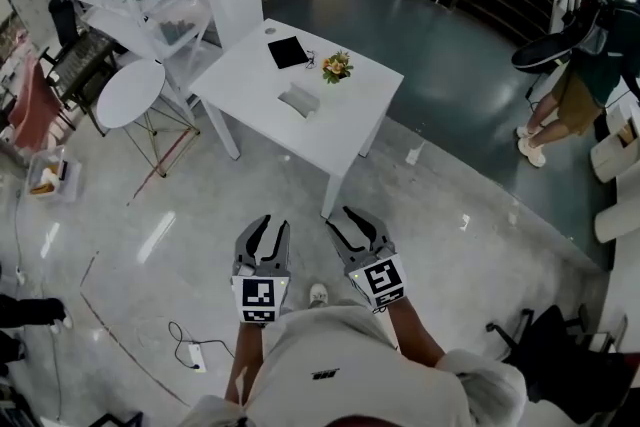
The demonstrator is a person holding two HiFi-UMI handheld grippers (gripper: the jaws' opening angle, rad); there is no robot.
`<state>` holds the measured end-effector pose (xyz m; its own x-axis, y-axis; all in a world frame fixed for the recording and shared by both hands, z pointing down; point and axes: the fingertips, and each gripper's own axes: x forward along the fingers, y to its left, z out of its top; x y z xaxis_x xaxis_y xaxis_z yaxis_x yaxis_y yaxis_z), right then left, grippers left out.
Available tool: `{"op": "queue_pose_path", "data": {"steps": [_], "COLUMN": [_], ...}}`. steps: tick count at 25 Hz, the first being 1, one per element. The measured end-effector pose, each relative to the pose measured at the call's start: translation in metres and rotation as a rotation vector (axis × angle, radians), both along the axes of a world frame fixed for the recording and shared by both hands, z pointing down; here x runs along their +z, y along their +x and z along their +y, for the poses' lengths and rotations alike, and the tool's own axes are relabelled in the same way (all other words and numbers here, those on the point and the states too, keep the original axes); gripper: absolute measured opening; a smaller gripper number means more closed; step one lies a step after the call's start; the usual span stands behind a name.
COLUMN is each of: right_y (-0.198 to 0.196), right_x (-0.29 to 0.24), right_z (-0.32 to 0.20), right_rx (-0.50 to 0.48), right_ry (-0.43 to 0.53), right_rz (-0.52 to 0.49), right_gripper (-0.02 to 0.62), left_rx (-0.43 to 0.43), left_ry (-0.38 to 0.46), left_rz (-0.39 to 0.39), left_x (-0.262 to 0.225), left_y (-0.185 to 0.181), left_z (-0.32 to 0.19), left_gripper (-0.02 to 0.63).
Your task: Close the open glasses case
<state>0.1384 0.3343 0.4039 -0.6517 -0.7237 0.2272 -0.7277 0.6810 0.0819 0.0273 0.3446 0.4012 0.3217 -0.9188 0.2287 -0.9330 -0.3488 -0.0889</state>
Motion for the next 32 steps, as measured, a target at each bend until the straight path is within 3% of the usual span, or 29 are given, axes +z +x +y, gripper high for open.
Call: {"op": "queue_pose_path", "data": {"steps": [14, 32], "right_y": [0.015, -0.018], "right_x": [0.005, 0.014], "right_z": [-0.049, -0.122], "right_rx": [-0.016, -0.003], "right_ry": [-0.013, -0.024], "right_rz": [-0.026, -0.004], "right_gripper": [0.164, 0.163], "left_rx": [-0.017, -0.019], "left_ry": [-0.012, -0.009], "left_rz": [-0.018, -0.012], "left_x": [0.005, 0.010], "left_y": [0.017, -0.018], "left_z": [-0.045, -0.119], "left_gripper": [0.140, 0.140]}}
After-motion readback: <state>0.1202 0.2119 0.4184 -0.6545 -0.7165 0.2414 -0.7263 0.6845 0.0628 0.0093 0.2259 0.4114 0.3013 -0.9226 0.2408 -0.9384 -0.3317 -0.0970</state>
